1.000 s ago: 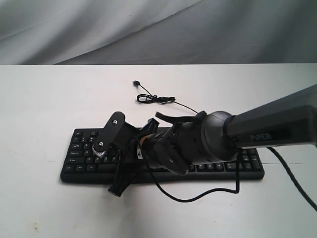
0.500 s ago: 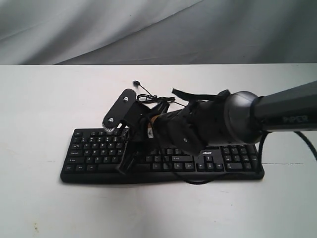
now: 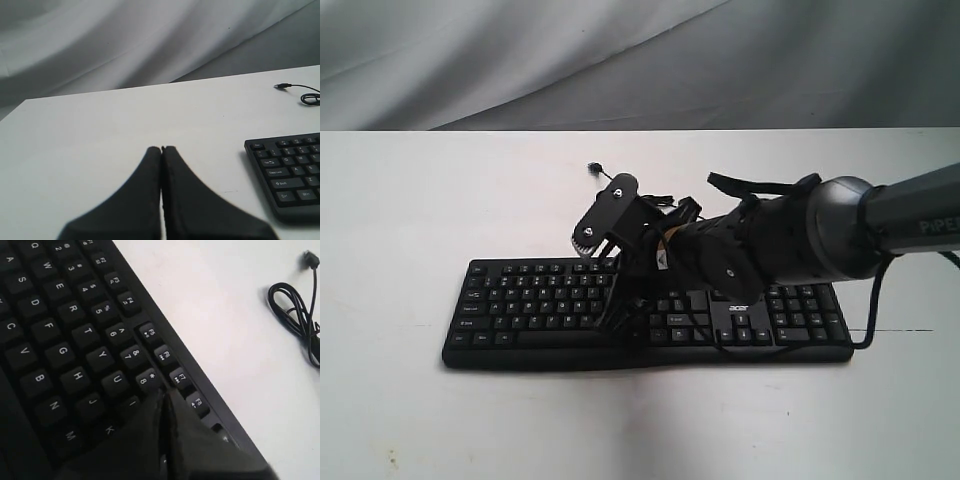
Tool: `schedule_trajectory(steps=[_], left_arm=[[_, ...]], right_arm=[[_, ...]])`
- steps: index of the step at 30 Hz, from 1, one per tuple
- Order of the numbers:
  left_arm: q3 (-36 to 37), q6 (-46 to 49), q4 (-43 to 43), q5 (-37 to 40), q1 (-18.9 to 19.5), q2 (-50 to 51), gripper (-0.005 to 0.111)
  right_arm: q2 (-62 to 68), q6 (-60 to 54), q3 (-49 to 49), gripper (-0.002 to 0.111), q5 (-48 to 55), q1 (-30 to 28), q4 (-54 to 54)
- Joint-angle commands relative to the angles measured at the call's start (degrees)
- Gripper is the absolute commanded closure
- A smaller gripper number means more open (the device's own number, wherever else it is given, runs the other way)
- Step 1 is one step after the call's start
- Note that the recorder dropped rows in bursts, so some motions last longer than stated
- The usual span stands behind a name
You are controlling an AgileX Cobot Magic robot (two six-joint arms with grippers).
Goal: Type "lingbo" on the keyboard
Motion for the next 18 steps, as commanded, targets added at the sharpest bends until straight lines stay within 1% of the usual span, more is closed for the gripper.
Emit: schedule_trajectory(steps=[1,18], left_arm=[[0.3,-0.3,-0.1,-0.6,-0.4,-0.2,0.107],[0.3,-0.3,-0.1,-0.6,-0.4,-0.2,0.107]], right_arm=[[-0.1,-0.2,0.9,0.108,-0.6,-0.5,-1.1],[2.4,-0.2,1.9,0.108,-3.8,-0.8,-2.3]])
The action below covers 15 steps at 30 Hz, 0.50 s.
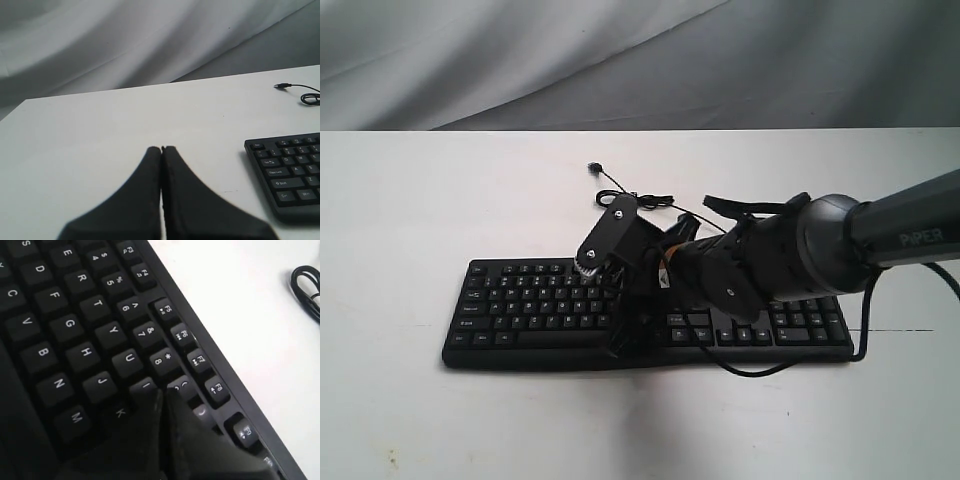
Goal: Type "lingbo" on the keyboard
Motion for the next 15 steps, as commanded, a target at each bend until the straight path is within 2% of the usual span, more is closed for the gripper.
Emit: schedule_trajectory(steps=[1,15], left_arm=[[0.3,-0.3,-0.1,-0.6,-0.4,-0.2,0.107],[0.3,-0.3,-0.1,-0.6,-0.4,-0.2,0.107]], right_arm=[[0.4,-0.2,0.3,0.108,-1.6,-1.0,-0.5],[-1.8,-0.2,0.3,0.108,-1.3,-1.2,-0.5]])
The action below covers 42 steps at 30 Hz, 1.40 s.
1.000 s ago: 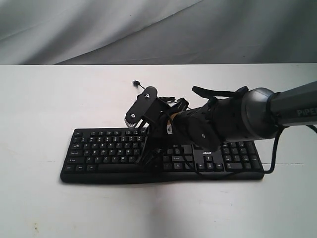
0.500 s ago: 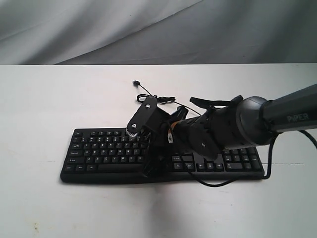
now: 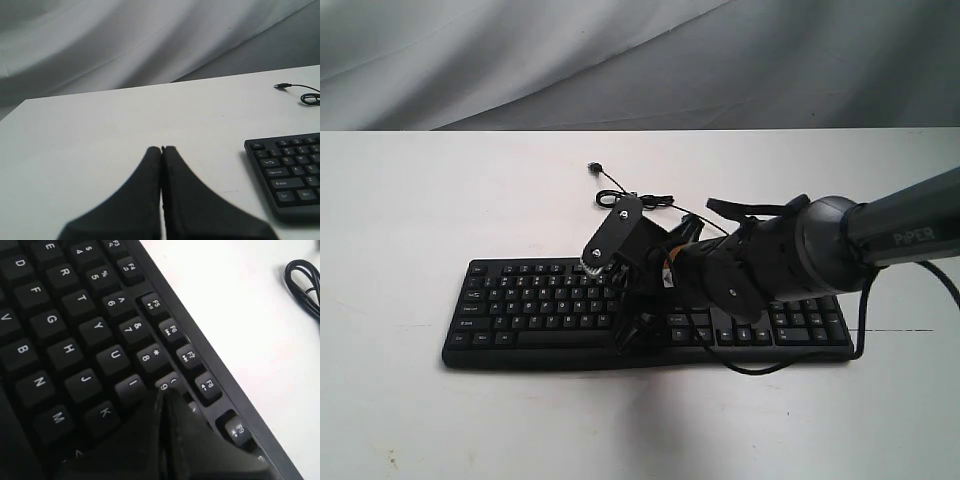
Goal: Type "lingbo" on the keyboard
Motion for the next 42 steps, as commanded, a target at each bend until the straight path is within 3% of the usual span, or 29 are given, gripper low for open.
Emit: schedule_trajectory(steps=[1,12,27,42], left_arm=[[0.3,-0.3,-0.1,-0.6,-0.4,-0.2,0.107],[0.3,-0.3,-0.1,-0.6,-0.4,-0.2,0.107],[0.3,-0.3,-0.1,-0.6,-0.4,-0.2,0.107],[0.3,-0.3,-0.1,-0.6,-0.4,-0.2,0.107]], right_arm=[[-3.7,-0.2,0.3,0.108,0.4,-0.4,-0.4],[-21.5,0.2,1.7,0.108,8.2,-0.4,-0.4],[-61.6,0.2,23.3,0.108,13.8,-0.4,7.5],[-66.0,0.4,26.4,0.108,14.2,-0.4,7.5]])
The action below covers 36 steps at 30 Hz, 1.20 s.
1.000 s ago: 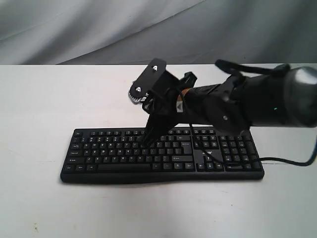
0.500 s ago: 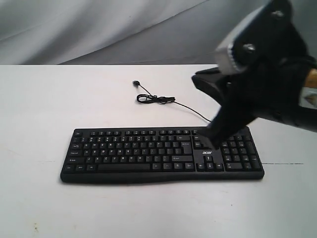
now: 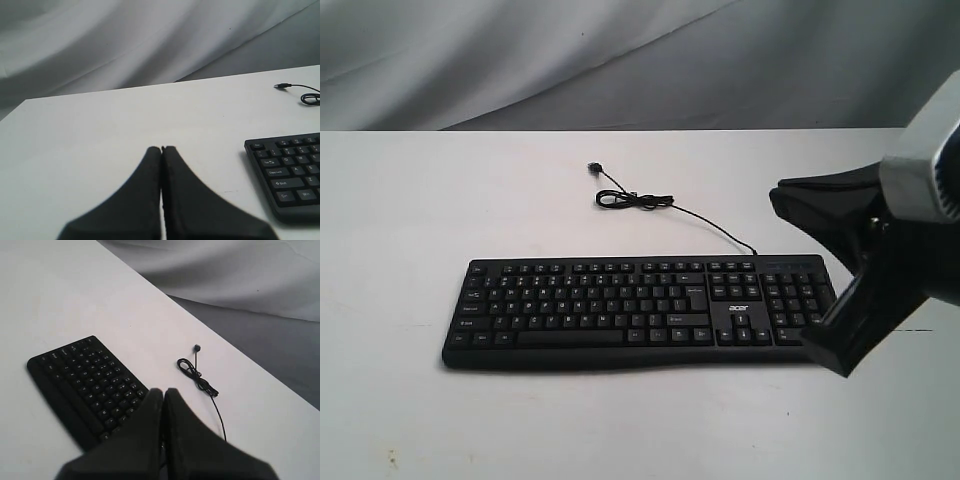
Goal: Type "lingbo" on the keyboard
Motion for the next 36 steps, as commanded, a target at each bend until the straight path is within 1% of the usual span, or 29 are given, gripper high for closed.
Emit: schedule_trajectory(steps=[1,5,9,15,19,22,25,28,36], left_arm=[[0.3,-0.3,-0.1,-0.6,-0.4,-0.2,0.107],[0.3,-0.3,-0.1,-0.6,-0.4,-0.2,0.107],[0.3,-0.3,-0.1,-0.6,-0.4,-0.2,0.107],[0.3,-0.3,-0.1,-0.6,-0.4,-0.2,0.107],[0.3,-0.3,-0.1,-0.6,-0.4,-0.2,0.107],[0.3,-0.3,-0.1,-0.6,-0.4,-0.2,0.107],[0.3,-0.3,-0.1,-0.6,-0.4,-0.2,0.107],[0.3,-0.3,-0.1,-0.6,-0.4,-0.2,0.107],[0.3,-0.3,-0.1,-0.6,-0.4,-0.2,0.107]], right_arm=[[-0.3,0.3,0.4,0.108,0.0,-0.4,0.6],[-1.5,0.4,0.7,0.108,-0.1,-0.4,0.6],[-6.8,3.2,1.9,0.108,0.3,-3.4,0.6],[-19.5,8.0,6.7,0.108,0.4,-13.9,0.6],[-28.5,12.0,11.3,0.108,0.5,-23.1,0.6],[-34.0,12.4,14.5,0.108,2.1,-29.0,0.6],[-38.3,12.4,17.0,0.108,4.7,-33.1,0.6],[-41.0,12.4,19.1,0.108,6.1,-35.2,0.6],[-41.1,12.4,24.2,0.108,6.4,-35.0,0.6]])
